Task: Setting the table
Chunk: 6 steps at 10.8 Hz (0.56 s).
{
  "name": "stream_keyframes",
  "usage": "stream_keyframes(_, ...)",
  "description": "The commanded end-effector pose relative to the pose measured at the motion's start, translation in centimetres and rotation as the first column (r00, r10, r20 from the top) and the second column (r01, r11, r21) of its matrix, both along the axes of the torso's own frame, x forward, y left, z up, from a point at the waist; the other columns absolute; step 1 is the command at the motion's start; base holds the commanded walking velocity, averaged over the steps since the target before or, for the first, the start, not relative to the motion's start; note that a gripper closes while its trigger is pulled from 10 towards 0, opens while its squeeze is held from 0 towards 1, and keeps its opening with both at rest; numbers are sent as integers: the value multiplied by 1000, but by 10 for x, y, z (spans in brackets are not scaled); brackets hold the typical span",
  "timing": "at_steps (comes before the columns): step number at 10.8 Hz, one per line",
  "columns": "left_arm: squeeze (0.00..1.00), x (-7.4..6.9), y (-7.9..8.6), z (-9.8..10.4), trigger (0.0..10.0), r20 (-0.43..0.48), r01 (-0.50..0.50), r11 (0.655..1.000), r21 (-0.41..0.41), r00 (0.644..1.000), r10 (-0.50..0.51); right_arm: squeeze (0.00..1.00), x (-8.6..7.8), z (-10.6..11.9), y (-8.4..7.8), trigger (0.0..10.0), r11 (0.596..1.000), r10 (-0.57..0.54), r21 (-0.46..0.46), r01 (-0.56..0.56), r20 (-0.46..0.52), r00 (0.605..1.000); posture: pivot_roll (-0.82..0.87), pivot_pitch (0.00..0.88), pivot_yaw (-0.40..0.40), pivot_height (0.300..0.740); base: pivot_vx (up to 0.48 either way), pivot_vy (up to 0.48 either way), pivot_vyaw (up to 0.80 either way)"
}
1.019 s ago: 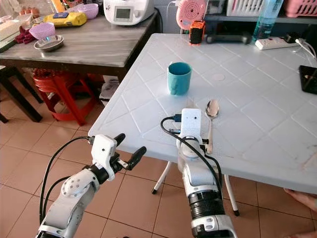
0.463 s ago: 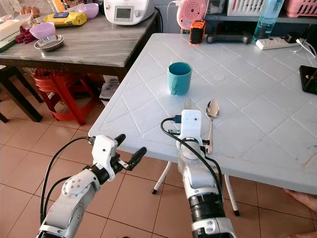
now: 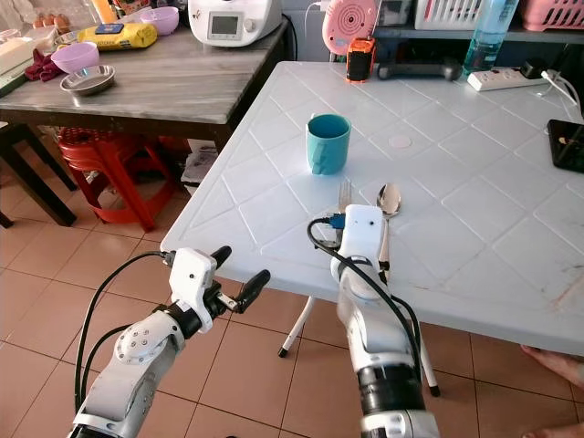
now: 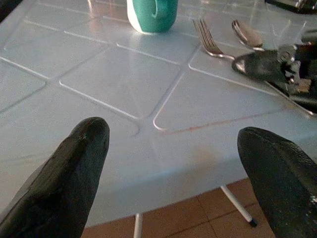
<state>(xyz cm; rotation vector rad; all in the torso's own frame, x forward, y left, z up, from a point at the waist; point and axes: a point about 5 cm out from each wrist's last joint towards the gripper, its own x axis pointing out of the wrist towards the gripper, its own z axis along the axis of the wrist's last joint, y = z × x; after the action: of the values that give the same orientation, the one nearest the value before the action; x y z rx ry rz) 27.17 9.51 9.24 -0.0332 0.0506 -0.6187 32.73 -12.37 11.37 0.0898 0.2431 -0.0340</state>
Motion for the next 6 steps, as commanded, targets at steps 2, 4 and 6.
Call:
stream_keyframes(2, 0, 6, 6, 7, 10000, 36, -41, 999, -1, 999, 41, 0, -5, 2, 2, 10000, 998, 30, 63, -32, 18, 999, -96, 103, 93, 740, 0, 0, 0)
stream_keyframes(4, 0, 9, 7, 14, 10000, 68, -55, 998, -32, 996, 57, 0, -7, 16, -7, 10000, 998, 39, 52, -45, 103, 994, -100, 102, 96, 740, 0, 0, 0)
stream_keyframes(6, 0, 9, 5, 18, 10000, 71, -37, 997, -72, 997, 43, 0, -10, 22, -13, 10000, 998, 65, -11, -64, 162, 985, -105, 105, 96, 740, 0, 0, 0)
